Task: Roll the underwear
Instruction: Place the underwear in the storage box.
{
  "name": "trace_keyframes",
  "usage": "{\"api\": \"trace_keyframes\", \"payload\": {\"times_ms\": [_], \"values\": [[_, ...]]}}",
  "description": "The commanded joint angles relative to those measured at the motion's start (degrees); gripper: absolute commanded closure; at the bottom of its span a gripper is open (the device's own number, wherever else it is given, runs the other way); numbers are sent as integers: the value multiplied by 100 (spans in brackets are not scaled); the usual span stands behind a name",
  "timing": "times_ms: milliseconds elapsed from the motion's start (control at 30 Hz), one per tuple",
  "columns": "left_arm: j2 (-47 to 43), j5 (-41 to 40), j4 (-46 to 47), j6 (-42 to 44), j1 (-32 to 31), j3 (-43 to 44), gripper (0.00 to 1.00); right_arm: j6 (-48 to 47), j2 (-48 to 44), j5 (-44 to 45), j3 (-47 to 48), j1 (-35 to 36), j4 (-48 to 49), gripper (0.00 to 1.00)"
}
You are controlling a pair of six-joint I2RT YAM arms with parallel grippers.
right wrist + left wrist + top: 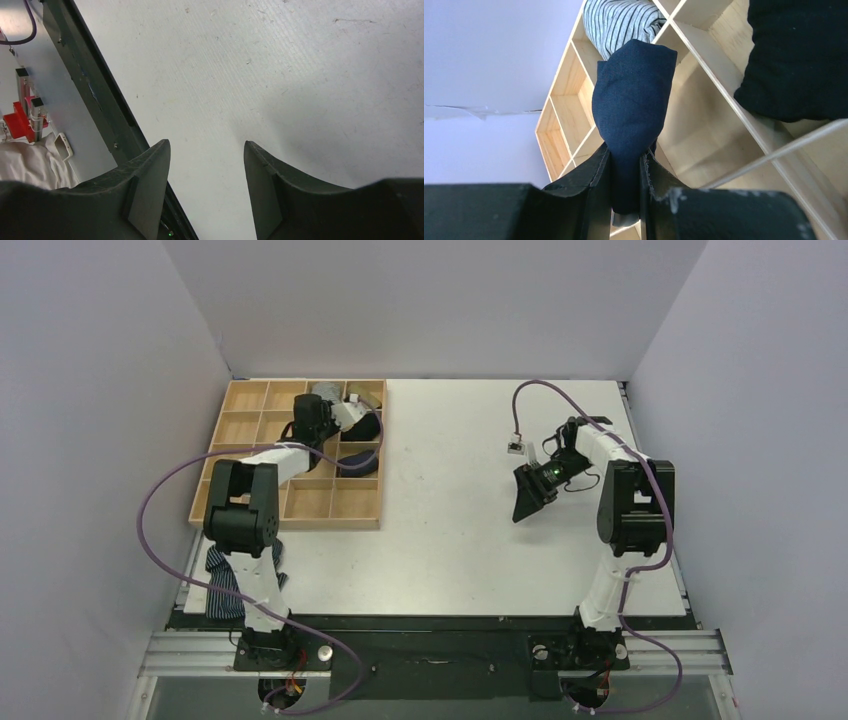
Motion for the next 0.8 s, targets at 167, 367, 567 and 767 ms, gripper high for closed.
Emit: {"api": "trace_keyframes", "payload": {"times_ms": [167,367,567,767], "values": [[389,78,672,326,56,124,100,-122,188,-198,46,-23,-50,48],[598,301,199,177,120,347,100,-125,200,-184,38,-195,-58,48],[831,527,-458,29,228,779,100,-123,186,-193,29,-206,-68,48],[1140,875,-1583,-171,363,1514,100,-114,182,-201,20,-226,-68,48]]}}
